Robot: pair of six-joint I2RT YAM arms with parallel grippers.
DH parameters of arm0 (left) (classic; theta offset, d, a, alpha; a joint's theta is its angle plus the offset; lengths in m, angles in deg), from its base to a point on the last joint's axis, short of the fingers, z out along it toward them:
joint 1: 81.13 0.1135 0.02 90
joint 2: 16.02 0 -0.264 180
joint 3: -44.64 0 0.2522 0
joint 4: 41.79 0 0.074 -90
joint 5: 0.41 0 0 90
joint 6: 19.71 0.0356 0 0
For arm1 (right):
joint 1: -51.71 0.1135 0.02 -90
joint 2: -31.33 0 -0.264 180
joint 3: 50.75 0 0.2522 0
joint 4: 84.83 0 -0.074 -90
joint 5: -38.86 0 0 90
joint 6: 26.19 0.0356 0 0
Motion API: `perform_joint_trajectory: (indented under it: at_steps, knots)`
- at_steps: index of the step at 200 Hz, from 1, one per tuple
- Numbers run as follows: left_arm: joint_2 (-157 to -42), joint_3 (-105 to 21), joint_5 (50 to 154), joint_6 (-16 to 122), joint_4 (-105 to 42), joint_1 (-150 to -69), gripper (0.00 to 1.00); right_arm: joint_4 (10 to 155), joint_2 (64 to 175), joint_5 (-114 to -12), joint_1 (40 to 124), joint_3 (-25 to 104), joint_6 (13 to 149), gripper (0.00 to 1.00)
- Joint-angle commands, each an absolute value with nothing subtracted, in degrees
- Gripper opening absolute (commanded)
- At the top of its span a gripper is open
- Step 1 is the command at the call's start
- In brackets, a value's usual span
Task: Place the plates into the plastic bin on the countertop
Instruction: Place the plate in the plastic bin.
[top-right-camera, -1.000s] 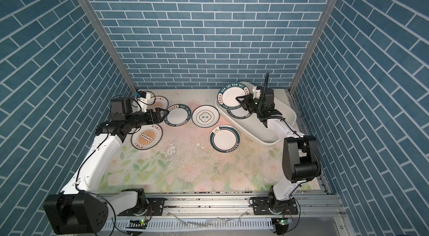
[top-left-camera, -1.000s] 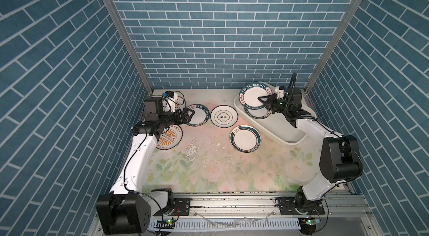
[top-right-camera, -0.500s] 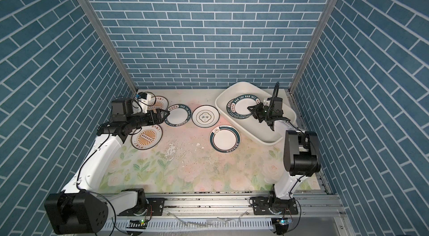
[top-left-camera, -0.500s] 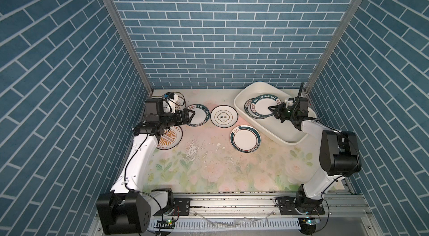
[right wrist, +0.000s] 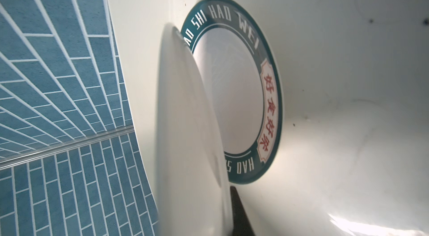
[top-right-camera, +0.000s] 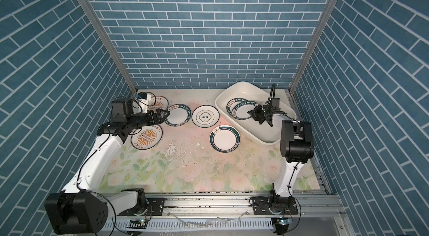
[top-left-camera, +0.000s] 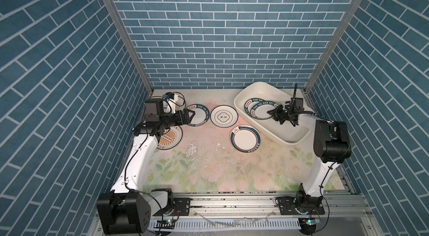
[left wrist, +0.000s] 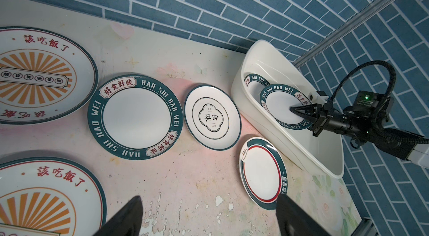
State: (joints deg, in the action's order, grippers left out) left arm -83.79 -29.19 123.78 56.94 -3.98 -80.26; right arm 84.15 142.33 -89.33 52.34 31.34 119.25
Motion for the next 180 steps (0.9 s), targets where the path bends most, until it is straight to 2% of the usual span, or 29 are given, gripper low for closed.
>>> perform_joint_trajectory:
  at_steps: [1, 56, 121, 180]
  knots:
    - [-82.9, -28.18, 124.05, 56.84, -5.17, -79.98, 0.91, 81.92, 144.4, -89.35, 52.55, 33.13, 117.25, 0.14]
    - [-82.99, -28.27, 124.24, 56.59, -5.43, -79.98, 0.91, 81.79, 146.79, -88.59, 52.51, 34.54, 117.55, 0.15]
    - [-83.4, -28.27, 124.22, 56.52, -5.87, -79.99, 0.91, 80.02, 148.38, -88.22, 52.72, 36.69, 117.17, 0.28]
    - [-83.28, -28.27, 124.35, 56.42, -5.95, -79.96, 0.91, 76.47, 148.49, -86.83, 53.29, 39.16, 116.47, 0.32]
